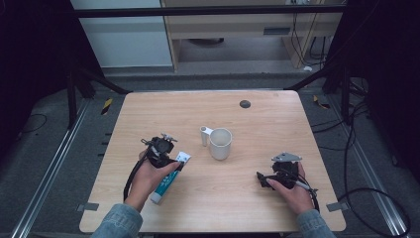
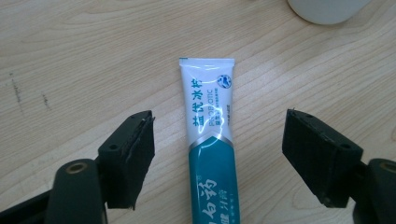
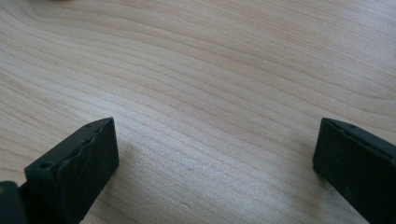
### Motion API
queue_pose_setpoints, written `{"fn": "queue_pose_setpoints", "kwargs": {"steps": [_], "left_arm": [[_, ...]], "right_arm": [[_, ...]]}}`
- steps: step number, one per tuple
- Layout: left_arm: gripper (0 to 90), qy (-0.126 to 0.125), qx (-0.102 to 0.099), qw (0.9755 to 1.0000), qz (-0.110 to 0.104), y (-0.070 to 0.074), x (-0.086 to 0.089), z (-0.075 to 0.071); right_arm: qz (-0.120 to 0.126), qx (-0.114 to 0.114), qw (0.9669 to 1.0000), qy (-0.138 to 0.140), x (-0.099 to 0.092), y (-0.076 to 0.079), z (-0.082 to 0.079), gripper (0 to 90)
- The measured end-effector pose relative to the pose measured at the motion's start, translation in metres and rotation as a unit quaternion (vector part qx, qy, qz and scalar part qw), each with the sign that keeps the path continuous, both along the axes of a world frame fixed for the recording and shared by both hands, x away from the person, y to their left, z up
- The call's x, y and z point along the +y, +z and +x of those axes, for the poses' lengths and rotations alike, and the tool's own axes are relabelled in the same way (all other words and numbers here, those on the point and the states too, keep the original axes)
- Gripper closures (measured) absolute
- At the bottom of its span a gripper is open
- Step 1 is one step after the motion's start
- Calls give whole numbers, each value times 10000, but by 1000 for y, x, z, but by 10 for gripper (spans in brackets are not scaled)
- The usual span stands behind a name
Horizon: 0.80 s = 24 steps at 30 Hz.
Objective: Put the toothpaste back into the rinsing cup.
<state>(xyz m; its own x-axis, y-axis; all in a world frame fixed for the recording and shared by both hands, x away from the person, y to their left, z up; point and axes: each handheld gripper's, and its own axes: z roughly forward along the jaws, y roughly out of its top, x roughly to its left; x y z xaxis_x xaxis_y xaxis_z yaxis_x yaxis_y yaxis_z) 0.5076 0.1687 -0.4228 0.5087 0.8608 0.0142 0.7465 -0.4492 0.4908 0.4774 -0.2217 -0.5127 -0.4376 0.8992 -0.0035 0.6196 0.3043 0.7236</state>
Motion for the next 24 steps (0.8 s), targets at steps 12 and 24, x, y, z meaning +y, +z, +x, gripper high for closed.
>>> {"fn": "queue_pose_setpoints", "kwargs": {"steps": [12,24], "left_arm": [[318,75,236,9997,52,-17,2,5],[360,95,361,9992,173,-30,0,8]], "right_arm": [[1,0,10000,1,0,0,0,5],[2,0,10000,2,0,0,0,5]]}}
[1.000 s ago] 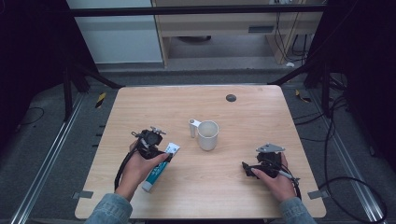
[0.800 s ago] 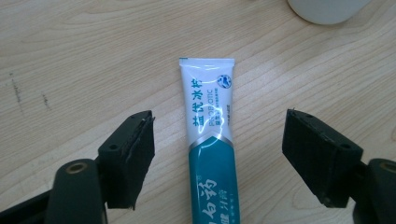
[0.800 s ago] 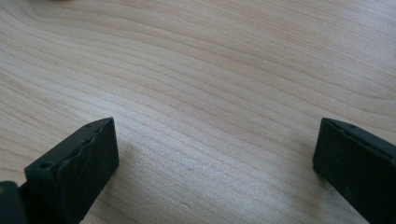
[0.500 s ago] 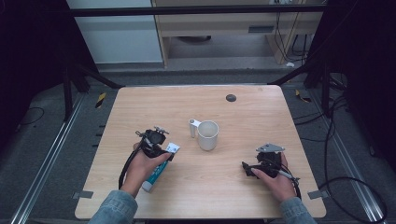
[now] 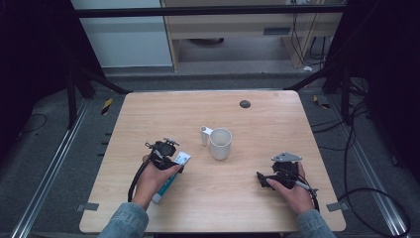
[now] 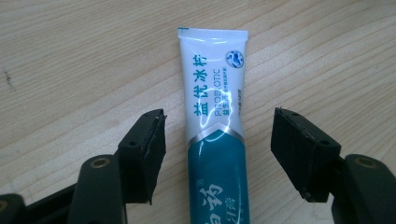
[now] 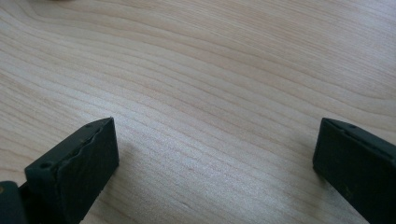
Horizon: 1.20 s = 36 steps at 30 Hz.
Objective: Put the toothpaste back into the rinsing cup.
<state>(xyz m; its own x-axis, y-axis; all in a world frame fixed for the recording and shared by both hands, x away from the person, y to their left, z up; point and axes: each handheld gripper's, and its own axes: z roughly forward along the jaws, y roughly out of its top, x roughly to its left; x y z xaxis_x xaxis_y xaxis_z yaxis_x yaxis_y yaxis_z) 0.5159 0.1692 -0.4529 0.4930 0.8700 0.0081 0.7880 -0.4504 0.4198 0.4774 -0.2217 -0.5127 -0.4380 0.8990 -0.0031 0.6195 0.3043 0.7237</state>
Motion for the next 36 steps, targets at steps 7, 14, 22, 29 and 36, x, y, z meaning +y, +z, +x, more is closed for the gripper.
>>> {"fn": "queue_pose_setpoints", "kwargs": {"steps": [7,14,22,29,36], "left_arm": [[397,32,127,9999,62,-10,-1,3],[439,-4,162,9998,116,-14,-3,5],[481,41,206,9998,77,-17,-3,6],[540,-1,162,9998,77,-17,-1,6],[579,-23,142,9998,140,-17,-3,5]], "right_arm": [[5,9,10000,0,0,0,0,5],[1,-1,10000,1,0,0,0,5],[0,0,10000,1,0,0,0,5],[3,2,10000,-3,0,0,0,5],[0,-1,10000,1,0,0,0,5]]}}
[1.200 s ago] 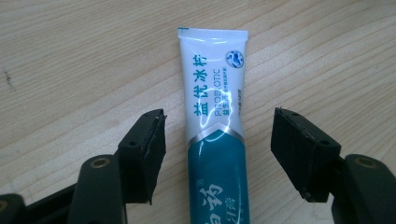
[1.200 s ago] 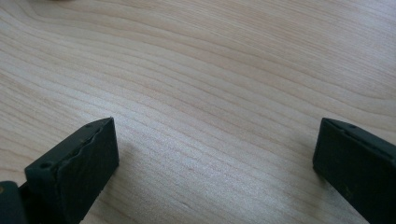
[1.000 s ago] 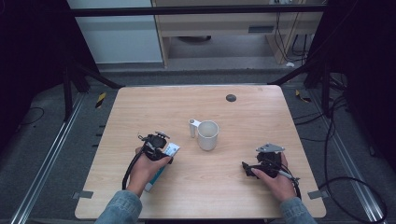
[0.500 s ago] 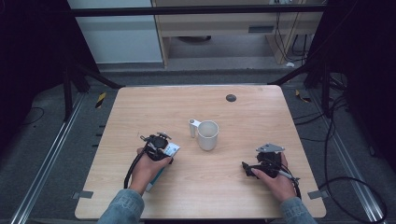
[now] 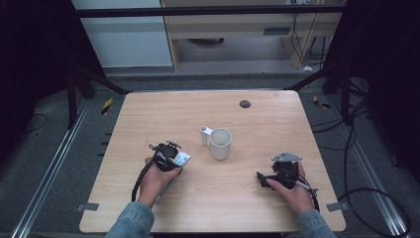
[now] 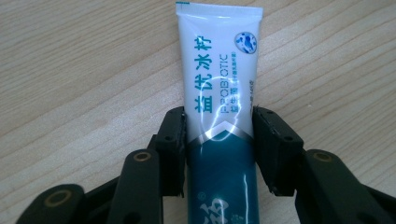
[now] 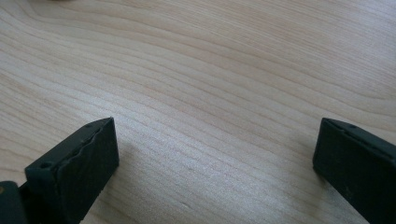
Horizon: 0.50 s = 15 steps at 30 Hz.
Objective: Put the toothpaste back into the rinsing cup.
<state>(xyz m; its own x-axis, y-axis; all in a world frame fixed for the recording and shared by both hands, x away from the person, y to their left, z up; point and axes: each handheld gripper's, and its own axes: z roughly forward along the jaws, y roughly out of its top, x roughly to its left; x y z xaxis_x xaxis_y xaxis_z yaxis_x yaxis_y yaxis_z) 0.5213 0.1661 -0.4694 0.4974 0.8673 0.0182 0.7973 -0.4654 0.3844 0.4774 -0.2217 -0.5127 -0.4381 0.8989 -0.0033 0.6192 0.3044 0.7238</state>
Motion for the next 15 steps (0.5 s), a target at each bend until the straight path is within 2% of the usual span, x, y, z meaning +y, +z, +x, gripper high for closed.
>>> {"fn": "queue_pose_setpoints", "kwargs": {"steps": [4,9,10,15], "left_arm": [[636,-46,-51,10000,-3,0,-1,-2],[678,-186,-181,9996,143,2,-6,-5],[717,-221,-199,9994,155,3,-6,-6],[761,-310,-174,9993,139,6,-4,-7]], "right_arm": [[0,1,10000,1,0,0,0,5],[1,2,10000,-1,0,0,0,5],[0,1,10000,0,0,0,0,5],[0,2,10000,0,0,0,0,5]]}}
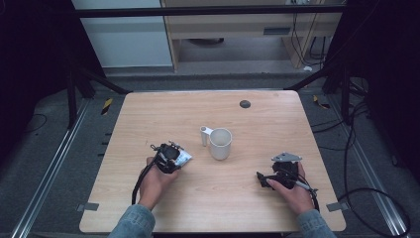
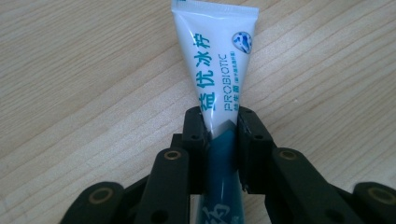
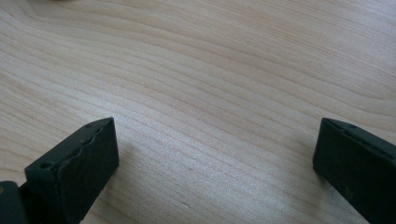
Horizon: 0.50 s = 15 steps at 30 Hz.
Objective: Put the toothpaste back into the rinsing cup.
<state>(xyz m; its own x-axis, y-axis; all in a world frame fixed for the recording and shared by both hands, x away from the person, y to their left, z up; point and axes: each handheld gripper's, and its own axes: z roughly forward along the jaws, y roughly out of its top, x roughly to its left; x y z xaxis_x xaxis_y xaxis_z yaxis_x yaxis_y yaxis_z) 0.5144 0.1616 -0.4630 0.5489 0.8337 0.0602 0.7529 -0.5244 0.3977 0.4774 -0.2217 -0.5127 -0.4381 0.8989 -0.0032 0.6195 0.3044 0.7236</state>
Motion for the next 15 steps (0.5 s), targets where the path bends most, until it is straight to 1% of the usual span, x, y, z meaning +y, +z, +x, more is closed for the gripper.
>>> {"fn": "queue_pose_setpoints", "kwargs": {"steps": [4,6,8,10,11,13,15], "left_arm": [[775,13,75,9999,-80,2,3,-1],[777,24,69,9999,-118,4,5,-2],[779,52,39,9997,-219,7,7,-3],[779,50,-26,9997,-255,15,9,-4],[780,58,-76,9995,-290,21,10,-4],[780,50,-101,9995,-306,24,11,-4],[782,38,-151,9992,-365,33,11,-4]], "right_arm": [[4,2,10000,-2,0,0,0,5],[1,1,10000,-1,0,0,0,5],[0,0,10000,0,0,0,0,5],[0,1,10000,0,0,0,0,5],[1,0,10000,-1,0,0,0,5],[0,-1,10000,0,0,0,0,5],[3,1,10000,-4,0,0,0,5]]}}
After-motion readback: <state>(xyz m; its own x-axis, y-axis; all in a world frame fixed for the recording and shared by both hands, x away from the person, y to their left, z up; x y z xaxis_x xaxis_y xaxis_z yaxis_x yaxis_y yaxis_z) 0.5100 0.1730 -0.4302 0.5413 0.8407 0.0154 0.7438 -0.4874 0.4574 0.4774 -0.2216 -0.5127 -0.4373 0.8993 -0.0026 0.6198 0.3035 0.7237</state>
